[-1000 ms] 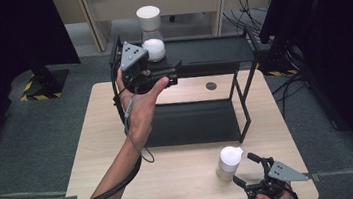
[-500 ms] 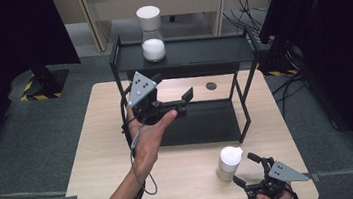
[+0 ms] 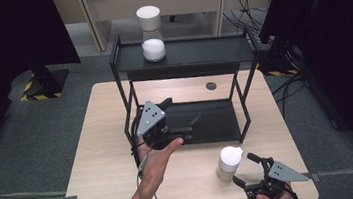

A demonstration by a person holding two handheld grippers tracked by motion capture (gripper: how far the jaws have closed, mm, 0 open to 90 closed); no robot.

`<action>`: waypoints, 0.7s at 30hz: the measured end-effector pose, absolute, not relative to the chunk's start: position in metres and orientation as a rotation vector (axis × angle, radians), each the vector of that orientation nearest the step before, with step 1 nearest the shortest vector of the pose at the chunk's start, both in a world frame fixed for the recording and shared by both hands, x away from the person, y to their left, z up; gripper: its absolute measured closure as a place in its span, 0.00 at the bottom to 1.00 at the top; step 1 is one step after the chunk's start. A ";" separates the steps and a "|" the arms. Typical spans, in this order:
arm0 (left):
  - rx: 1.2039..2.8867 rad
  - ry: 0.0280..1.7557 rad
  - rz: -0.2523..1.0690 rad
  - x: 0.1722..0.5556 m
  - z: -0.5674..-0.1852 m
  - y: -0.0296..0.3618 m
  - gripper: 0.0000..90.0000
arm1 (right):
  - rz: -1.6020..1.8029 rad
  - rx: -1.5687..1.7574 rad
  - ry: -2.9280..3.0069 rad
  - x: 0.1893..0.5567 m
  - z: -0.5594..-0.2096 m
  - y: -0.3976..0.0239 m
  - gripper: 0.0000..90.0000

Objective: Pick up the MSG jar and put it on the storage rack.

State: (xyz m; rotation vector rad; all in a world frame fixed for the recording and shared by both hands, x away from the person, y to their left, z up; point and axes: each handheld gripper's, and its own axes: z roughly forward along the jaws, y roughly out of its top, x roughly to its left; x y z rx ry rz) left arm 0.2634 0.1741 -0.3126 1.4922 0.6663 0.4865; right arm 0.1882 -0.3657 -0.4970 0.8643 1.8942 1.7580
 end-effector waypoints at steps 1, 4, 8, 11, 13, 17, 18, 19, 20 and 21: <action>1.492 0.660 0.489 0.263 -0.320 0.174 0.00 | 1.758 0.864 1.894 0.188 -0.497 -0.366 0.00; 1.494 0.657 0.486 0.261 -0.328 0.175 0.00 | 1.759 0.864 1.892 0.188 -0.497 -0.366 0.00; 1.492 0.659 0.474 0.257 -0.342 0.178 0.00 | 1.759 0.864 1.897 0.189 -0.497 -0.366 0.00; 1.497 0.658 0.466 0.255 -0.351 0.178 0.00 | 1.759 0.864 1.897 0.189 -0.497 -0.365 0.00; 1.506 0.651 0.475 0.252 -0.356 0.178 0.00 | 1.759 0.865 1.896 0.189 -0.497 -0.365 0.00; 1.518 0.640 0.467 0.247 -0.366 0.178 0.00 | 1.760 0.866 1.896 0.189 -0.497 -0.365 0.00; 1.518 0.640 0.467 0.247 -0.366 0.178 0.00 | 1.760 0.866 1.896 0.189 -0.497 -0.365 0.00; 1.520 0.639 0.467 0.246 -0.367 0.178 0.00 | 1.760 0.864 1.897 0.189 -0.497 -0.365 0.00; 1.519 0.639 0.467 0.244 -0.370 0.177 0.00 | 1.759 0.863 1.898 0.188 -0.497 -0.365 0.00; 1.524 0.636 0.470 0.243 -0.372 0.177 0.00 | 1.759 0.863 1.897 0.188 -0.497 -0.365 0.00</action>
